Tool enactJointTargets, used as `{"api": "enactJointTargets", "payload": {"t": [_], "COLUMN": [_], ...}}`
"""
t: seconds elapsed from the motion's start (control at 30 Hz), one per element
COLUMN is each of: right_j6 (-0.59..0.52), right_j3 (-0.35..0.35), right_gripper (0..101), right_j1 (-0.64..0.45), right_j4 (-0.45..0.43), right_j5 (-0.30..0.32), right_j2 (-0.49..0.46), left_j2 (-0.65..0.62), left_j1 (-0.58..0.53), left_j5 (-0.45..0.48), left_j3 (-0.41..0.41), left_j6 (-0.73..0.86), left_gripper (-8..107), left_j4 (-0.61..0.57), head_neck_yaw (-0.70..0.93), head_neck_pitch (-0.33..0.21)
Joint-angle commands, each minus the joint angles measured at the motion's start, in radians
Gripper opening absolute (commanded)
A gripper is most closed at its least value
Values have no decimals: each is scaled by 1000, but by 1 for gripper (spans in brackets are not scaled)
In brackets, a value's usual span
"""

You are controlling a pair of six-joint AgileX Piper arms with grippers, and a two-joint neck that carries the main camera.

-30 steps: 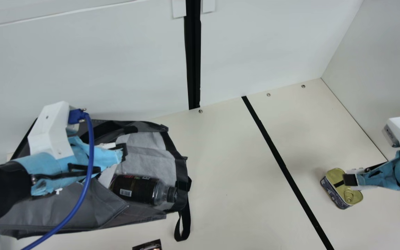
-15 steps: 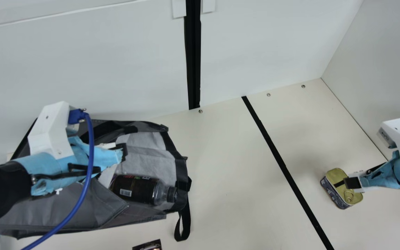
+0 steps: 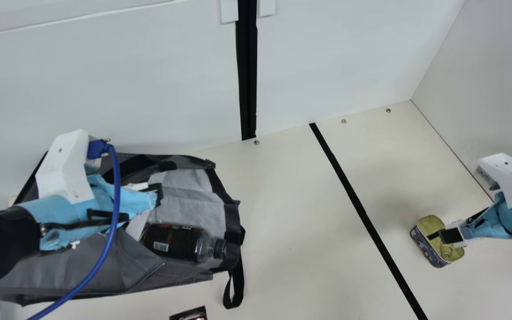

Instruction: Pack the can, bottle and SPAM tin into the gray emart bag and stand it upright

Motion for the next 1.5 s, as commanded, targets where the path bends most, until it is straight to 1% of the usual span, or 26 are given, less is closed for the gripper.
{"api": "enactJointTargets", "payload": {"t": [0.0, 0.4, 0.83, 1.47], "right_j6": [-6, -32, -27, -14], "right_j3": [-2, -5, -16, 7], "right_gripper": [95, 95, 95, 95], "right_j1": [2, 19, 44, 116], "right_j4": [3, 2, -17, -53], "right_j5": [2, 2, 2, -81], "right_j2": [12, 81, 150, 270], "left_j2": [0, 0, 0, 0], "left_j1": [0, 0, 0, 0], "left_j5": [0, 0, 0, 0], "left_j3": [0, 0, 0, 0], "left_j6": [0, 0, 0, 0], "left_gripper": [-8, -8, -8, -8], "left_j4": [0, 0, 0, 0], "head_neck_yaw": [-1, -1, -1, -1], "head_neck_pitch": [-23, -23, -23, -23]}}
